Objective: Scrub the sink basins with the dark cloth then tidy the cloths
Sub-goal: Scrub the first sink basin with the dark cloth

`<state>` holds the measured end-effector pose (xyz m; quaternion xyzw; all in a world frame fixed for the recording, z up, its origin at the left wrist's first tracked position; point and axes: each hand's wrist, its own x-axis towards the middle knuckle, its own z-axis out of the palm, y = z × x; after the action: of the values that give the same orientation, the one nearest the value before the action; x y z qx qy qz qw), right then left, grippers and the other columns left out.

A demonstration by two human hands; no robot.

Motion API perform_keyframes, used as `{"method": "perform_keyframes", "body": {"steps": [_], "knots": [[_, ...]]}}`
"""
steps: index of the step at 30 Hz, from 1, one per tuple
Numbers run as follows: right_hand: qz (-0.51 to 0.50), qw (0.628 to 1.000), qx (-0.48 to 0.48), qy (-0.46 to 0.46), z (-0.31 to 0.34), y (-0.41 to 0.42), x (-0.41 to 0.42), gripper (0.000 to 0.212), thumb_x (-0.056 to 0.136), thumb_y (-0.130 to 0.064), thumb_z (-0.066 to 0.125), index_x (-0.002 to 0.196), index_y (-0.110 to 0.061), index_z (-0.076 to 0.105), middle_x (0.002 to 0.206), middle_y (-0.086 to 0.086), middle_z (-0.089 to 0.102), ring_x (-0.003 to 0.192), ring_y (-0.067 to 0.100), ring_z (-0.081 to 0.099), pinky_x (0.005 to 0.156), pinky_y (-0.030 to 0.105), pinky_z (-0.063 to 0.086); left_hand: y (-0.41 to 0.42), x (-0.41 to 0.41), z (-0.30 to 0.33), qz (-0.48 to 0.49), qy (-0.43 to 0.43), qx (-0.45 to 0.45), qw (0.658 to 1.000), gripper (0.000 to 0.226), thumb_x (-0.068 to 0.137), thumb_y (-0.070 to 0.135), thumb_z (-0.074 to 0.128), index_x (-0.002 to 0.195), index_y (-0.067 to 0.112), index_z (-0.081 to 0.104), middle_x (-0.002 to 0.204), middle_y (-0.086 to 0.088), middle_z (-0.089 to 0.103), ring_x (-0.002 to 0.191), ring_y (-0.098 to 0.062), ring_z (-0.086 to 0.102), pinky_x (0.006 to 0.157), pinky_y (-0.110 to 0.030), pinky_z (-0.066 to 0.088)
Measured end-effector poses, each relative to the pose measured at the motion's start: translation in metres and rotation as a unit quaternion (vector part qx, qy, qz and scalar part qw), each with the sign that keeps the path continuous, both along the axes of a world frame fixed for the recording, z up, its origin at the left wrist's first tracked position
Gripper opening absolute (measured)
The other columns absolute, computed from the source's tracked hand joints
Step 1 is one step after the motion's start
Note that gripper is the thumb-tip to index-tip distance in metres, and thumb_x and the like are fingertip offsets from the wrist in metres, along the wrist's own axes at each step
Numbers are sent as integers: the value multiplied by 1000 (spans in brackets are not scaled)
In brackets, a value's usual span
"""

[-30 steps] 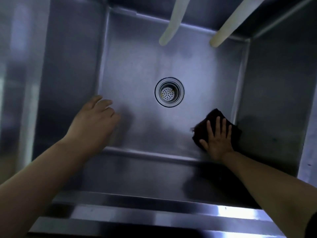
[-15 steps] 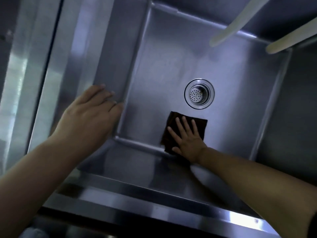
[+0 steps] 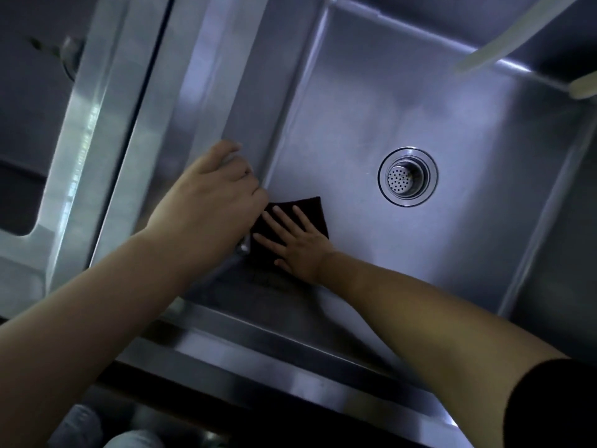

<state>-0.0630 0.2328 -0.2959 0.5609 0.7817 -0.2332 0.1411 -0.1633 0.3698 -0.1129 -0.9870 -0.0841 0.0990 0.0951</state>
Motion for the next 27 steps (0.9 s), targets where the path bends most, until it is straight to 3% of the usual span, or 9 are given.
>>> {"method": "perform_keyframes", "body": {"steps": [3,7,11,15,19,21,23,25,27], "knots": [[6,1000,11,17,1,-38,25,58,89,-44,27,143,-26,39,152,14,31,141,35,26,114,52,3,-8,6,-4,-27,36,3,999,22,78,6,41,77,10,63,74,-13,65,90,-33,59,96,-46,34],[9,1000,14,5,1,-106,77,57,89,-45,32,143,-26,38,151,14,32,140,34,27,112,52,13,-30,28,-16,-26,77,-47,996,32,69,11,34,74,7,66,72,-14,66,91,-34,64,82,-41,48],[-53,999,7,-13,2,-172,115,62,88,-48,35,146,-26,28,152,13,29,141,33,20,112,53,12,-52,54,-32,-56,110,-74,990,13,58,9,61,70,9,66,65,-10,64,81,-32,64,67,-37,51],[-146,987,-53,-46,8,-213,145,80,83,-57,34,151,-27,6,151,15,22,144,36,6,111,54,2,-68,81,-45,-56,144,-69,986,25,52,8,74,74,13,65,71,-6,62,78,-28,60,64,-33,45],[-238,958,-129,-89,18,-232,170,84,76,-62,32,147,-17,25,149,21,28,144,32,-17,111,48,-6,-79,110,-54,-64,126,-69,988,25,52,8,75,75,9,64,73,-9,63,74,-29,60,62,-31,45],[-282,943,-156,-91,18,-239,179,88,76,-64,29,149,-18,15,151,25,17,139,26,-32,109,44,-22,-83,120,-62,-59,123,-71,988,21,68,15,71,87,10,64,86,-7,64,86,-28,59,70,-33,44],[-311,935,-139,-103,12,-243,183,86,70,-68,8,141,-25,-12,150,18,-20,126,25,-49,98,42,-38,-85,129,-74,-43,132,-88,986,21,78,19,64,97,11,62,98,-8,62,97,-28,56,77,-35,42],[-346,920,-156,-103,10,-240,186,84,65,-69,-4,132,-27,-29,136,8,-44,121,27,-50,91,43,-42,-88,137,-89,-28,150,-102,983,21,77,17,64,96,10,61,98,-9,62,95,-30,56,74,-35,41],[-373,908,-161,-105,9,-232,192,81,76,-72,4,131,-26,-34,132,7,-48,122,27,-46,91,44,-40,-90,145,-102,-9,161,-115,980,25,69,16,71,91,10,63,94,-10,63,88,-30,58,67,-34,41]]}}
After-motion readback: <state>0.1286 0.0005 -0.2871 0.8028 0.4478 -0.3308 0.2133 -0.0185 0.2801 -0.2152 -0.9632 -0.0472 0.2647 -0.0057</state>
